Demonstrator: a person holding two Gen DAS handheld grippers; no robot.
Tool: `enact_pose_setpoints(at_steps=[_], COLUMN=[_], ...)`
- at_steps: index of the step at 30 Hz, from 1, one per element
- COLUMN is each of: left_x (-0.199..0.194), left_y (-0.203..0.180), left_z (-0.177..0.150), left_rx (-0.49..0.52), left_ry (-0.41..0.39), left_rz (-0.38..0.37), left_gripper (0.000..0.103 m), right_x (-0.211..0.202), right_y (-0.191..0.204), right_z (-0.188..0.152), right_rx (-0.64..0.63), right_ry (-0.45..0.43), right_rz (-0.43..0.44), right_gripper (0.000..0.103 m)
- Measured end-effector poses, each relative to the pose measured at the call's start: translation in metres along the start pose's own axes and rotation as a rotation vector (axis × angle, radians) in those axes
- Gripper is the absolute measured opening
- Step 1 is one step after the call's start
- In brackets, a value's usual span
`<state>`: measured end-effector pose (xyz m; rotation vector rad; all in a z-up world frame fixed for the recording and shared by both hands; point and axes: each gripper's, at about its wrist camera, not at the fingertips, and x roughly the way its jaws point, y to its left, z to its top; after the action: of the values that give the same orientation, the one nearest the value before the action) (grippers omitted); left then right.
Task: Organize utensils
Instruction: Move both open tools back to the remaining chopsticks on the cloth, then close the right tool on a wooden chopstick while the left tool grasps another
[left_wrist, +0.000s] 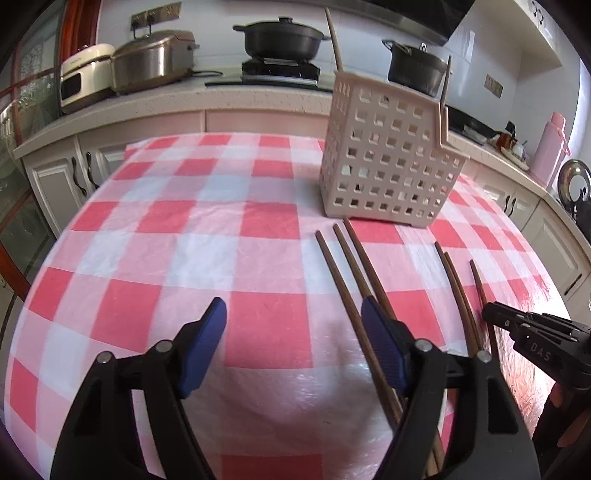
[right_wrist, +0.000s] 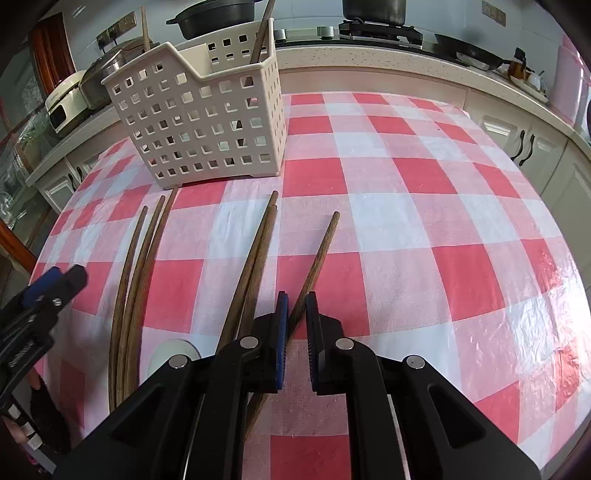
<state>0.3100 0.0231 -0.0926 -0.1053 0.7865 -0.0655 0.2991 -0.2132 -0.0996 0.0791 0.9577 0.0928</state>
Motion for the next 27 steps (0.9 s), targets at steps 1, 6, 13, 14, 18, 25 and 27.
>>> enact_pose_setpoints(at_steps=[1, 6, 13, 14, 18, 25, 27], left_x=[0.003, 0.016, 0.039, 0.043, 0.047, 0.048, 0.048], left_y=[-0.002, -0.016, -0.024, -0.026, -0.036, -0.04, -0.039], left_z=[0.001, 0.006, 0.014, 0.014, 0.013, 0.012, 0.012], left_rx=[0.004, 0.015, 0.003, 0.005, 0.063, 0.094, 0.096], left_ry=[0.011, 0.039, 0.108, 0.114, 0.106, 0.099, 0.097], left_rz=[-0.002, 0.009, 0.043, 0.047, 0.102, 0.097, 0.091], left_gripper=[0.068, 0.059, 0.044, 0.043, 0.031, 0.013, 0.01], right_x=[0.0, -0.001, -0.001, -0.001, 0.0, 0.004, 0.004], right_y=[-0.001, -0.005, -0.011, -0.011, -0.013, -0.011, -0.01], right_z=[0.0, -0.001, 0.0, 0.0, 0.003, 0.005, 0.005], right_rx=[0.0, -0.008, -0.014, -0.015, -0.022, -0.037, -0.039], right_ry=[0.001, -0.001, 0.008, 0.009, 0.017, 0.015, 0.009], right_rz=[0.008, 0.031, 0.077, 0.081, 0.091, 0.073, 0.064], right_gripper=[0.009, 0.009, 0.009, 0.009, 0.009, 0.01, 0.01])
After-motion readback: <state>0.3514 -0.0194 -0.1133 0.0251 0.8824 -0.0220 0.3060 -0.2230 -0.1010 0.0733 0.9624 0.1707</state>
